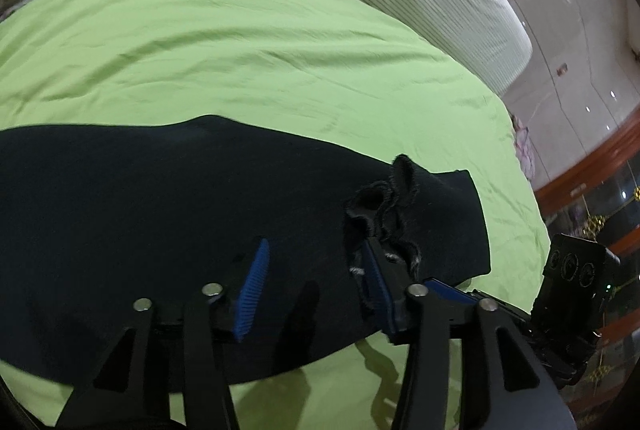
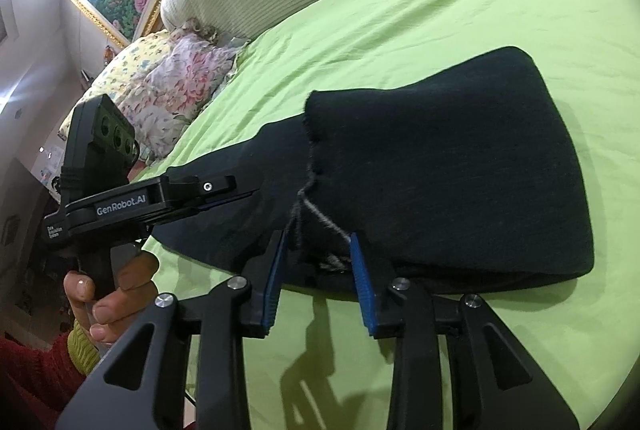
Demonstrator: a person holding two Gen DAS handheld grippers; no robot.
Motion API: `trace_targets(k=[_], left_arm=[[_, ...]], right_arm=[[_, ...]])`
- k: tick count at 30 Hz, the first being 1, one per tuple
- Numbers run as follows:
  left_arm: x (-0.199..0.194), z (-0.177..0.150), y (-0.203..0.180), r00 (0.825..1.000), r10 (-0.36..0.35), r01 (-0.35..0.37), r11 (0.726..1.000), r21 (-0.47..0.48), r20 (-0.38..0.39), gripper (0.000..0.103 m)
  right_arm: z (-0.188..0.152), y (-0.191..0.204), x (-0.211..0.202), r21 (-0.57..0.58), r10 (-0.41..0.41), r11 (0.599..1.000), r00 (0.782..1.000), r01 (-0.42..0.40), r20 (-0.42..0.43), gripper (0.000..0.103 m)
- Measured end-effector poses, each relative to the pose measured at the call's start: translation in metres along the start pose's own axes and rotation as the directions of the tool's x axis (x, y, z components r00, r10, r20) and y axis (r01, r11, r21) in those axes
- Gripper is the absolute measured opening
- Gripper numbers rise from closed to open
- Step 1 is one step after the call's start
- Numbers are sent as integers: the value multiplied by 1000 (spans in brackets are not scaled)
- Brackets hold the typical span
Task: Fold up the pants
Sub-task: 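Release the pants and press the folded bundle flat with both grippers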
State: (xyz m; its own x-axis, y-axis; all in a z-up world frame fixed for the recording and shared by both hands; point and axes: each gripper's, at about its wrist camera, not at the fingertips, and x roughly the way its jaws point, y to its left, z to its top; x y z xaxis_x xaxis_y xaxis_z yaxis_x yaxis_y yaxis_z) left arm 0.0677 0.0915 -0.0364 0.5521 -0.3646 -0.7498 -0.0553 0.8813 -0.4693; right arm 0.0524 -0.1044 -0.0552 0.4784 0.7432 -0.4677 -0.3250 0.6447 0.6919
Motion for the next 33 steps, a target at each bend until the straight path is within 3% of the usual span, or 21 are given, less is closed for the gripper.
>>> trace_targets(k=[9, 12, 18, 24, 33], left_arm=[[-37, -25, 25, 998, 40, -34, 994, -100, 56, 59], [-56, -41, 35, 990, 92, -75, 985, -152, 105, 68], [-97, -70, 64, 960, 185, -118, 948, -294, 210, 76], [-126, -88, 101, 940, 250, -138, 899, -415, 230, 78], [-146, -99, 144, 934, 257, -93, 845, -527, 246, 79]], right_arm=[[1, 15, -10, -38, 27, 999, 1000, -27, 16, 34], [0, 18, -12, -44, 38, 998, 999, -37, 18, 35], [0, 34, -9, -89, 50, 995, 999, -48, 20, 49], [5, 56, 3, -160, 58, 985, 998, -59, -12, 51], [29, 88, 31, -249, 80, 964, 995, -91, -57, 53]])
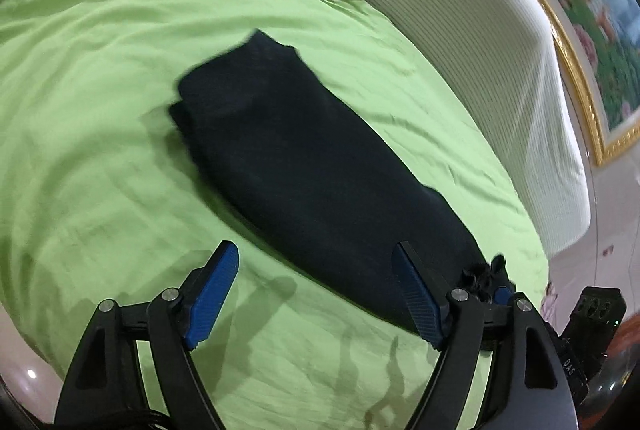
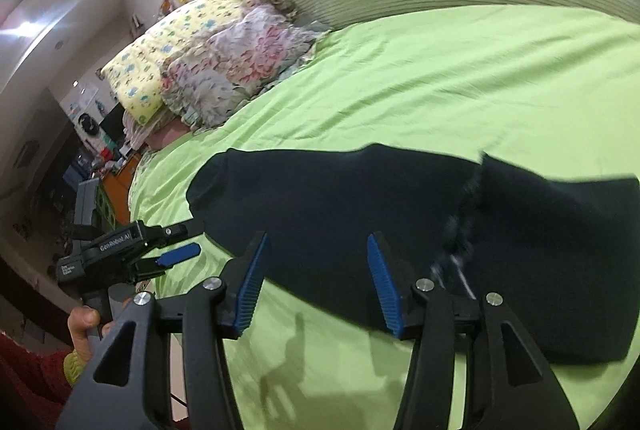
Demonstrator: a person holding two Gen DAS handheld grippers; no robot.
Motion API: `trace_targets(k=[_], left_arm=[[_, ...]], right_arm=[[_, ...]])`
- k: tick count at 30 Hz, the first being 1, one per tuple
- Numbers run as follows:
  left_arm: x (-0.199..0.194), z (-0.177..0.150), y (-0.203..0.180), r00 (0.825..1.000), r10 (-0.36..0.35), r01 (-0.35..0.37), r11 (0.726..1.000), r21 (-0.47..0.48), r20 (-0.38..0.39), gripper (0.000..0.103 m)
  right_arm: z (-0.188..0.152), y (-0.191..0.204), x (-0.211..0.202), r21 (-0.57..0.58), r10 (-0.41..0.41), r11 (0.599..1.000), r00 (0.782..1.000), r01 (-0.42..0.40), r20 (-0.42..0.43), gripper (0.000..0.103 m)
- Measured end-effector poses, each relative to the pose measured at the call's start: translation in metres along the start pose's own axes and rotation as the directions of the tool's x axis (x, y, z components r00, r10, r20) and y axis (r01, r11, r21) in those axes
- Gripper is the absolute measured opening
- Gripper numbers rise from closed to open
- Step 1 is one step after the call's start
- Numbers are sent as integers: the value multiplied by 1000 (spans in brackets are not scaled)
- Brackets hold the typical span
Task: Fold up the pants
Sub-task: 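Release the pants and press the folded bundle flat with both grippers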
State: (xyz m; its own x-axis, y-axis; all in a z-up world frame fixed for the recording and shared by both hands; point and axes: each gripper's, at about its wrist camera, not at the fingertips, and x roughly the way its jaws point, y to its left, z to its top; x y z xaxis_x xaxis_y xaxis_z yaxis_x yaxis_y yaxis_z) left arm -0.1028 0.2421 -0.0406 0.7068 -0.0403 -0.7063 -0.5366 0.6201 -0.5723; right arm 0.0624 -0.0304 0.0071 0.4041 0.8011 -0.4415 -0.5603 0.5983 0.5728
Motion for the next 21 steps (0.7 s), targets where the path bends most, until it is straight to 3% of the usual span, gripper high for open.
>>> trace_targets(k=[9, 18, 21], left_arm=[[2, 25, 29, 1000, 14, -12, 997, -75, 25, 80], [26, 40, 55, 999, -46, 42, 979, -198, -16, 80], [28, 42, 57, 998, -59, 57, 979, -195, -3, 81]], right_arm=[[22, 20, 36, -77, 33, 996, 997, -38, -65, 54], [50, 38, 81, -163, 46, 984, 989, -69, -142, 54], [61, 44, 97, -198, 45, 977, 984, -80, -174, 54]])
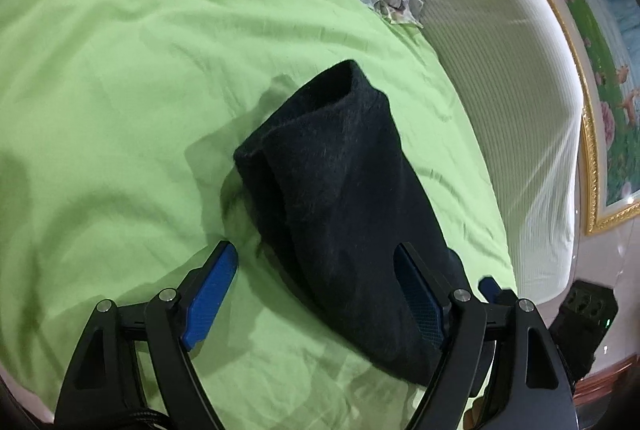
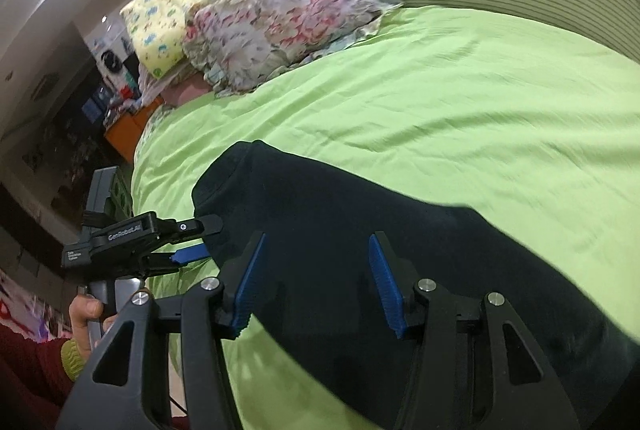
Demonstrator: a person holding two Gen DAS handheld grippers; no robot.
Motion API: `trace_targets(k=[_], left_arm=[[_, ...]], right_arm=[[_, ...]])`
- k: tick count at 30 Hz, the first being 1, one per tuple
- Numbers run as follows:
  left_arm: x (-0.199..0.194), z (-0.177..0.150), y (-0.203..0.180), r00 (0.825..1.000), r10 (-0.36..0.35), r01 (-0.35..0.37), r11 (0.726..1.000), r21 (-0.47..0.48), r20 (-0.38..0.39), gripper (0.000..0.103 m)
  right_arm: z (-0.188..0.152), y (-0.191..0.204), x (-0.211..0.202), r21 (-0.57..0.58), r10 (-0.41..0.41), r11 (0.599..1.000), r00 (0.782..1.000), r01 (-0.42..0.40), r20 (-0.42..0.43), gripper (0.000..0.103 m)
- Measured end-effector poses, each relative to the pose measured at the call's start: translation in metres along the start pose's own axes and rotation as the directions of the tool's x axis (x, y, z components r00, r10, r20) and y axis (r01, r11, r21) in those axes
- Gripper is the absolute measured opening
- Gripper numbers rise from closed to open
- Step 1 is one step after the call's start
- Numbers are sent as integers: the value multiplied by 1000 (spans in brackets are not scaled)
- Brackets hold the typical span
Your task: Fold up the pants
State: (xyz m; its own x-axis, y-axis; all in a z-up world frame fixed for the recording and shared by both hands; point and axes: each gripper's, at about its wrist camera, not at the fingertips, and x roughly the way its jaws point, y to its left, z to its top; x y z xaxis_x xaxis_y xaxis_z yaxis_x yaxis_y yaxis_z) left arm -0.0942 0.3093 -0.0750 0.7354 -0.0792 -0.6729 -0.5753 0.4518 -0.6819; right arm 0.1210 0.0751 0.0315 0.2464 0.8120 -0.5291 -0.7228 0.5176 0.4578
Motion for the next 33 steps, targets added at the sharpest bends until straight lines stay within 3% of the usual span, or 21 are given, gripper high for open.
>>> trace_targets(k=[7, 11, 16, 25, 27, 30, 33], left_arm=[[8, 10, 1, 1000, -12, 12, 1000, 0, 27, 82], [10, 10, -1, 999, -9, 8, 1000, 17, 42, 83], [10, 7, -3, 998, -3, 0, 999, 34, 62, 83], [9, 4, -2, 996, -10, 5, 999, 50, 85, 80], [10, 3, -3, 996, 4, -9, 998, 59, 91, 77], [10, 4, -3, 995, 9, -15, 998, 61, 101, 73], [11, 6, -3, 993, 22, -30, 997, 69, 113, 55]], right_arm=[[38, 8, 38, -109, 73, 991, 995, -80, -64, 54], [59, 13, 71, -152, 115, 979, 982, -138, -149, 54], [79, 21, 115, -179, 176, 957, 945, -230, -275, 54], [90, 41, 167, -260, 184, 912, 883, -317, -432, 54], [90, 45, 173, -271, 189, 901, 869, -338, -457, 42], [87, 49, 170, -300, 194, 888, 875, -349, -444, 27], [87, 44, 159, -281, 235, 887, 882, -366, -408, 21]])
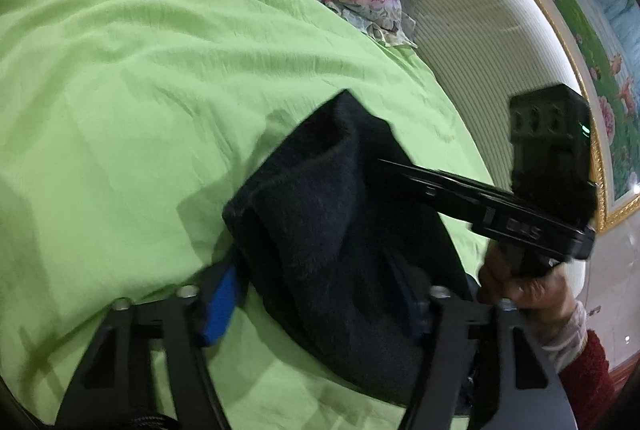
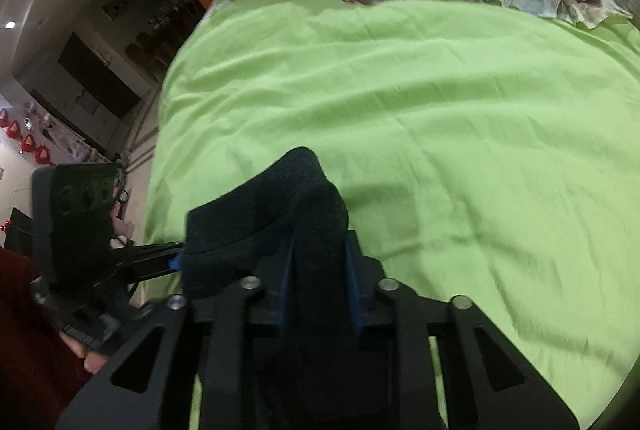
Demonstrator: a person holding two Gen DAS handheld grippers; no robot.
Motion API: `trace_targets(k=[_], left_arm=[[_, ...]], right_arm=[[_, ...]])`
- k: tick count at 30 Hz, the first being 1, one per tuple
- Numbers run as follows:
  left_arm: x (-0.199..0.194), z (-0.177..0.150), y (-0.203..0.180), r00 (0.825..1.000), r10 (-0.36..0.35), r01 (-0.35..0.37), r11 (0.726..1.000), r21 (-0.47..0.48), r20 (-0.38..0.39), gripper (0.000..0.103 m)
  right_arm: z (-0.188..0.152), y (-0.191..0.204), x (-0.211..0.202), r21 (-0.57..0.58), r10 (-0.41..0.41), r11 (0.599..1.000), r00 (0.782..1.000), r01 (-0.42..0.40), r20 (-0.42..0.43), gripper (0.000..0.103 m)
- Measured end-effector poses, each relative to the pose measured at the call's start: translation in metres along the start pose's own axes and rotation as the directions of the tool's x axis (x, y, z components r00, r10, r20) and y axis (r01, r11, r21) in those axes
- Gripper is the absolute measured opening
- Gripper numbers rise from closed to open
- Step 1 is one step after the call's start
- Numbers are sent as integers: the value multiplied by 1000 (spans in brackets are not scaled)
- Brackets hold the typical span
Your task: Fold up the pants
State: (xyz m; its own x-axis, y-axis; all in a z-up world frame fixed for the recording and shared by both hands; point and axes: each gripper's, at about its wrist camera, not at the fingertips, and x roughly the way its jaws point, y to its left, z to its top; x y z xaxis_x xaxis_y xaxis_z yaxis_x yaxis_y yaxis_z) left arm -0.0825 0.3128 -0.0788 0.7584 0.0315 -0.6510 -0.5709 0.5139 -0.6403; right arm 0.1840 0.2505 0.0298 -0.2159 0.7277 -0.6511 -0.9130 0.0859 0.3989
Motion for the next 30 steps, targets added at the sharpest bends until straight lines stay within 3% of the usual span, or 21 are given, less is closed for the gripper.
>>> trace_targets(k=[2, 7, 14, 21, 25, 30], left_arm=[[2, 1, -1, 1000, 3, -3, 1000, 6, -10, 39], [-8, 0, -22, 999, -38, 38, 997, 65, -5, 27], [-36, -2, -69, 990, -144, 142, 975, 172, 2, 27], [-49, -18, -131, 973, -230, 230, 934, 275, -32, 27], [-51, -39, -173, 963, -262, 270, 896, 353, -70, 27], [-44, -72, -223, 944, -296, 329, 844, 424, -144, 27]], right_arm=[[-5, -1, -13, 25, 21, 999, 998, -22, 54, 20], [-16, 5, -44, 51, 26, 998, 990, -33, 140, 19], [-43, 13, -107, 77, 32, 995, 956, -57, 292, 19], [-96, 20, -177, 120, -25, 992, 912, -27, 409, 19], [-131, 18, -207, 161, -65, 987, 883, -12, 465, 19], [-184, 8, -243, 245, -122, 969, 828, -20, 548, 19]])
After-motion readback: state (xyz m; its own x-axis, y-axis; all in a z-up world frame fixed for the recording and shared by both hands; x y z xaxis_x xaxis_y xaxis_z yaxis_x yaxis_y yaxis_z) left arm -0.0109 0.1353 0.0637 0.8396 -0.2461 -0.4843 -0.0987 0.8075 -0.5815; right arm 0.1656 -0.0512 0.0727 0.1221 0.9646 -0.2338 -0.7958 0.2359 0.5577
